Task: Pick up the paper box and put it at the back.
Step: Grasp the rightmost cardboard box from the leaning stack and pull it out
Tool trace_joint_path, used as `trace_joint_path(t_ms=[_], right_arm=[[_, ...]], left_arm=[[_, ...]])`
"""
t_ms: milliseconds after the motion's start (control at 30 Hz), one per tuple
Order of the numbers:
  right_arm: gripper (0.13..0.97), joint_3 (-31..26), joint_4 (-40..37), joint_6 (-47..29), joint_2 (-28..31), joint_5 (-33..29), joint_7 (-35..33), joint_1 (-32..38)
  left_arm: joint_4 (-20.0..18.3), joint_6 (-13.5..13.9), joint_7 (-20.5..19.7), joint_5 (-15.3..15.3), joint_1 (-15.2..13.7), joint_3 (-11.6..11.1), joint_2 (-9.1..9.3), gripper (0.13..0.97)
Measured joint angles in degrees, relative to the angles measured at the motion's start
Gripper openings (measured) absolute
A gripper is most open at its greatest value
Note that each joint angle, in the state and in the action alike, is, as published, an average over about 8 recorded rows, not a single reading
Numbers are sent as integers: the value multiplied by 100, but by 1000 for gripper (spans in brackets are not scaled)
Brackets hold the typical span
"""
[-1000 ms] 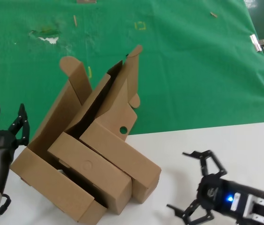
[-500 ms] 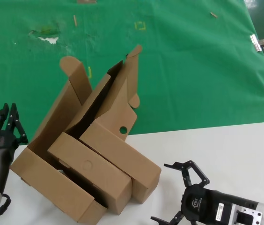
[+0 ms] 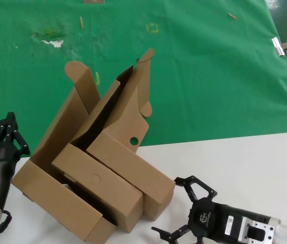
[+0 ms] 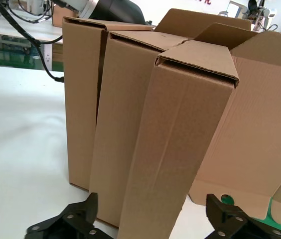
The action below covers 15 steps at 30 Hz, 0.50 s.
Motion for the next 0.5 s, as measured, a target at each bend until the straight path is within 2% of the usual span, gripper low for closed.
trace_joint_path(t_ms=[333,500], right_arm=[[664,-25,8,78,-25,27,68,29],[528,-19,56,130,-35,36,103,30]], left_arm=[[0,0,0,0,0,0,0,140],[0,0,0,0,0,0,0,140]])
